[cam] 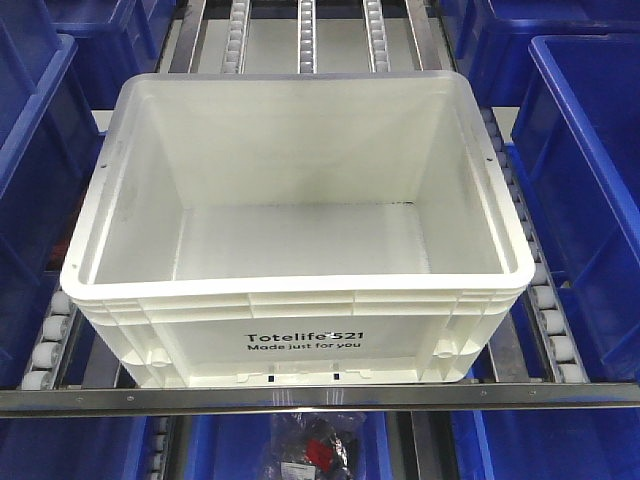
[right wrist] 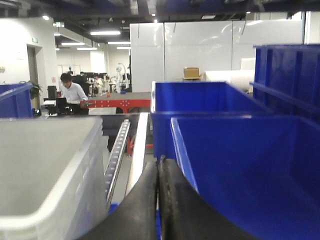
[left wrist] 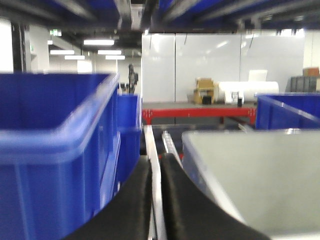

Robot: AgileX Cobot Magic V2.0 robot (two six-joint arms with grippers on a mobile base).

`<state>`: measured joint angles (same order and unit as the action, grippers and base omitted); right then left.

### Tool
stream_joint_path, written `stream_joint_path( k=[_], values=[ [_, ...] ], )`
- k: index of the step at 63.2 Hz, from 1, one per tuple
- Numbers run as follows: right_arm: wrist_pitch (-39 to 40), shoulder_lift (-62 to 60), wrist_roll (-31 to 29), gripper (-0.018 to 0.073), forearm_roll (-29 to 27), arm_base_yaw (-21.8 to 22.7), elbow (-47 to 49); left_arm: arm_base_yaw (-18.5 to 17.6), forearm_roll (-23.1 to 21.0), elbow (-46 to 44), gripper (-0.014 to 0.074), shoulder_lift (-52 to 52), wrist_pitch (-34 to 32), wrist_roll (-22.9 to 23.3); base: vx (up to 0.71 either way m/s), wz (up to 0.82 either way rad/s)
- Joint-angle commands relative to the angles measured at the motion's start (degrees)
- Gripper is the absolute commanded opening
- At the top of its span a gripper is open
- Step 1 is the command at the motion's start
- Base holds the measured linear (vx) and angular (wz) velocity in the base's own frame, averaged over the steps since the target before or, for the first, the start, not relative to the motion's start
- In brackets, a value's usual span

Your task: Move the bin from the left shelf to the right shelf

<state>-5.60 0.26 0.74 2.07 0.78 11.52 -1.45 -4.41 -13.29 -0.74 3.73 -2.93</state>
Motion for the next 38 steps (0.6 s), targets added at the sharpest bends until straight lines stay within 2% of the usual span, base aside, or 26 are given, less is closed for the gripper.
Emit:
stream_joint_path(
  k=[1,20,38],
  values=[
    [-0.6,3.6,-2.3,-0.0009,0.7,-0.1,6.5,-0.3,-0.4,-6.3,0.0031,0.4,-0.5,0.7,0.0,0.0],
    [-9.2,18.2,-3.5,-0.0009,0.2,-0.1,23.0,-0.3,-0.5,-25.3,0.0031,15.6,10.1,0.7,0.0,0.0],
    [-9.0,22.5,-2.7,-0.0009,-0.2,-0.1,23.8,-0.3,-0.5,-26.3,0.0031,19.5,11.0,0.7,0.0,0.0]
  ],
)
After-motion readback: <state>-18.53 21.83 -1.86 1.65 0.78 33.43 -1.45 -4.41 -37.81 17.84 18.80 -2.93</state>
